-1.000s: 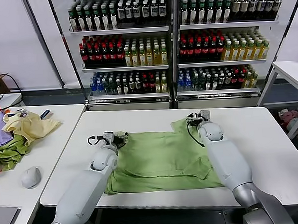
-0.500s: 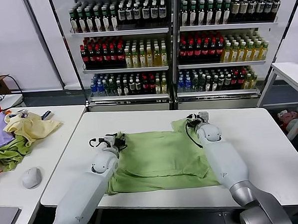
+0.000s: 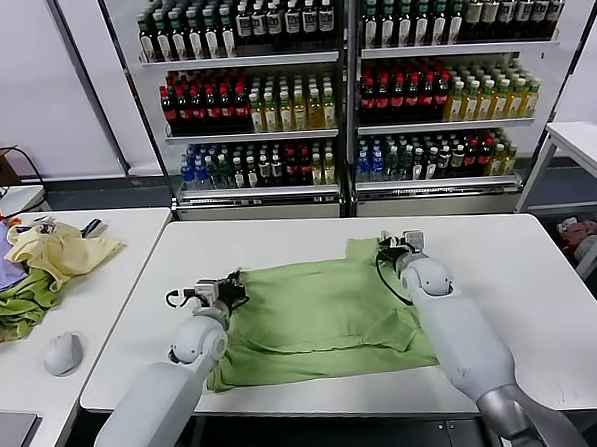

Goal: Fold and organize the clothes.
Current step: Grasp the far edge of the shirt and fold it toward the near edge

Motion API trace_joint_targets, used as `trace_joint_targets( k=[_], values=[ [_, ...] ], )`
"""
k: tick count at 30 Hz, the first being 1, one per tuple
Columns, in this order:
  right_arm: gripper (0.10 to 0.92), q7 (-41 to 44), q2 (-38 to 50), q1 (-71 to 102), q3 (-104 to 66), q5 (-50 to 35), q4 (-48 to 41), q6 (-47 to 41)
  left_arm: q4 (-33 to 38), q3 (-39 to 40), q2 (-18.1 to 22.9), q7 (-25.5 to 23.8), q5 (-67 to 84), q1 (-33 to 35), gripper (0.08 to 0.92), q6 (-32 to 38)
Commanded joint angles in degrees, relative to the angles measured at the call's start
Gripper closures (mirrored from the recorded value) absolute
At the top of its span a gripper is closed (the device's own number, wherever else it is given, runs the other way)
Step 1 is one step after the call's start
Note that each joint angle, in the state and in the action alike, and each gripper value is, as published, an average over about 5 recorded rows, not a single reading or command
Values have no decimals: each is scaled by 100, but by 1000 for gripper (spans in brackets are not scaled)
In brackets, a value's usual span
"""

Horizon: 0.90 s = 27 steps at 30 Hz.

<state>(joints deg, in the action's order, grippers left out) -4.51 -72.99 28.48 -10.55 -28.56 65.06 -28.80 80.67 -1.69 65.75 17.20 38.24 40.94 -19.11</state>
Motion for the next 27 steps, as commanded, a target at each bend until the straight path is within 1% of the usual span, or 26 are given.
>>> trace_joint_targets(
  k=[1, 8, 14, 19, 27],
  values=[
    [904, -14, 481, 1097, -383, -283, 2098, -7, 1511, -561, -405, -167, 516, 1004, 901, 530],
    [904, -75, 750, 2101, -986, -424, 3414, -146, 2192, -846, -624, -246, 710, 1661, 901, 418],
    [904, -227, 796, 3200, -1606, -399, 4167, -273, 2545, -1089, -611, -238, 689, 2245, 901, 339],
    [904, -296, 754, 3891, -1991, -328, 4468, -341, 2682, -1230, -682, -283, 599, 2609, 901, 157],
    [904, -373, 606, 4366, -2140, -190, 4675, -426, 2718, -1286, -714, -324, 213, 2832, 901, -109]
  ],
)
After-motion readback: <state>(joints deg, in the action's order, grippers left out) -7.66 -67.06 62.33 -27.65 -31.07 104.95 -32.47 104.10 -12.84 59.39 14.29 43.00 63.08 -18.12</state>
